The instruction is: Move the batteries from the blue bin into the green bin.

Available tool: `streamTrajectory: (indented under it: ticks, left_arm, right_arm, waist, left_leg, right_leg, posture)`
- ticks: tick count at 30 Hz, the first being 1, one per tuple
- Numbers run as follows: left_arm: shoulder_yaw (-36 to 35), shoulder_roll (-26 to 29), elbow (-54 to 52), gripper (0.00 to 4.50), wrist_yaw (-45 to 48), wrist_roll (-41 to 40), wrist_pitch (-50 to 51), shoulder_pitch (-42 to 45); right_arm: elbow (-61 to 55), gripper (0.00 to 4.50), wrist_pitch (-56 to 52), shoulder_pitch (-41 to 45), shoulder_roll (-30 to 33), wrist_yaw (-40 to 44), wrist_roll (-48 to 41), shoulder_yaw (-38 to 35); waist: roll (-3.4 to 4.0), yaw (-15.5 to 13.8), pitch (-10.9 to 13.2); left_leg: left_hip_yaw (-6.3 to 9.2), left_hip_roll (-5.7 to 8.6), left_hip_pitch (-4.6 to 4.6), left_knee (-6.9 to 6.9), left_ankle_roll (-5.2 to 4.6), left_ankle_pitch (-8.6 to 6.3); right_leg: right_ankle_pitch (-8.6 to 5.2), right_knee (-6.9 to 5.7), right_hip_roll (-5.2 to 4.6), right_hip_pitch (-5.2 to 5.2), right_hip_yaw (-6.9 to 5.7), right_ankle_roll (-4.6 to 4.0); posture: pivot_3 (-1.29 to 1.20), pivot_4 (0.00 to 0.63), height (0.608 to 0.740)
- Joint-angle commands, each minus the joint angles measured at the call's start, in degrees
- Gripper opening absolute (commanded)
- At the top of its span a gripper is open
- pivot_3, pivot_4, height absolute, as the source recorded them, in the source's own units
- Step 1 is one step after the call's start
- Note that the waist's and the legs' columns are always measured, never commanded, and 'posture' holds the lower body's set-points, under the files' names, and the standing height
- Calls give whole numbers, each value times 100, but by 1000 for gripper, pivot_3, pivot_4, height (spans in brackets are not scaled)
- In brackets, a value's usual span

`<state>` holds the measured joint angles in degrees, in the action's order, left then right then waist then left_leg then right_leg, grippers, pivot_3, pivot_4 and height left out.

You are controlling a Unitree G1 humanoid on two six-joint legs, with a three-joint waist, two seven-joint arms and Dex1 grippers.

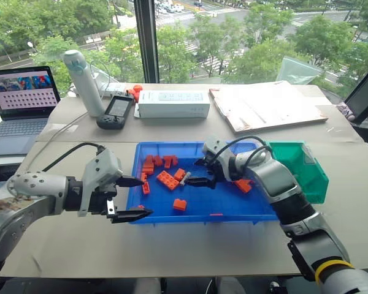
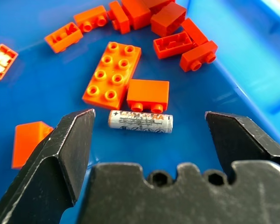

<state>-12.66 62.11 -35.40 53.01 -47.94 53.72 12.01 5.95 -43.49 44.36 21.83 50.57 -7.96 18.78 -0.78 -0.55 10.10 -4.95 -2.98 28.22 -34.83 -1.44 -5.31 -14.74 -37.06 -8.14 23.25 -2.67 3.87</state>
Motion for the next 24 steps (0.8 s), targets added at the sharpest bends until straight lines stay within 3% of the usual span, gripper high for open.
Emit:
streamTrajectory:
  ticks: [1, 7, 8, 12, 13, 18, 24]
  left_arm:
    - [-296, 112, -259, 4500, -49, -123, 45, -104]
    - [-465, 184, -358, 4500, -141, -231, 104, -241]
    - [-477, 183, -380, 4500, -164, -253, 111, -258]
    - [-473, 53, -342, 4500, -321, -227, 46, -194]
    - [-432, -37, -261, 4500, -447, -219, 39, -67]
    - [-105, -183, -111, 4500, -384, -229, -14, 358]
    - [525, -501, 431, 4500, -287, 134, -317, 967]
  right_arm:
    - [68, 4407, 35, -32, -153, -234, 66, -4]
    - [410, 4407, 249, -128, -288, -366, 283, 233]
    - [435, 3901, 281, -131, -296, -402, 312, 216]
    - [256, 2648, 310, -100, -105, -325, 327, 107]
    - [174, 2556, 324, -98, -21, -304, 344, 84]
    - [-707, 2555, -274, -125, 693, 69, 20, -261]
    - [-601, 2555, -824, 296, 1897, -201, -184, -1671]
  waist:
    - [0, 7, 0]
    - [-2, 13, -2]
    - [-2, 17, -2]
    - [-2, 13, -2]
    - [-1, 5, -2]
    - [-2, -20, -2]
    - [-3, -39, -1]
  left_leg:
    - [-1, 0, 0, 0, 0, 0]
    - [-1, -2, -4, 0, 2, 0]
    - [-1, -3, -6, 1, 3, 0]
    - [-1, -5, -5, 1, 4, 1]
    - [-1, -5, -5, 1, 4, 1]
    - [-3, -3, -2, -2, 3, 1]
    - [-2, -3, 0, -1, 2, 1]
  right_leg:
    - [0, 0, 0, 0, 0, 0]
    - [0, 1, 2, -1, 0, -1]
    - [0, 1, 2, -1, 0, -1]
    - [0, 1, 4, -1, 0, -2]
    - [0, 1, 4, 0, 1, -2]
    - [1, 6, 2, -1, 1, -1]
    - [0, 5, 3, -1, 2, -2]
  posture:
    - [0, 150, 739]
    - [0, 150, 739]
    - [0, 150, 739]
    - [0, 150, 739]
    - [0, 150, 739]
    - [0, 150, 739]
    - [0, 150, 739]
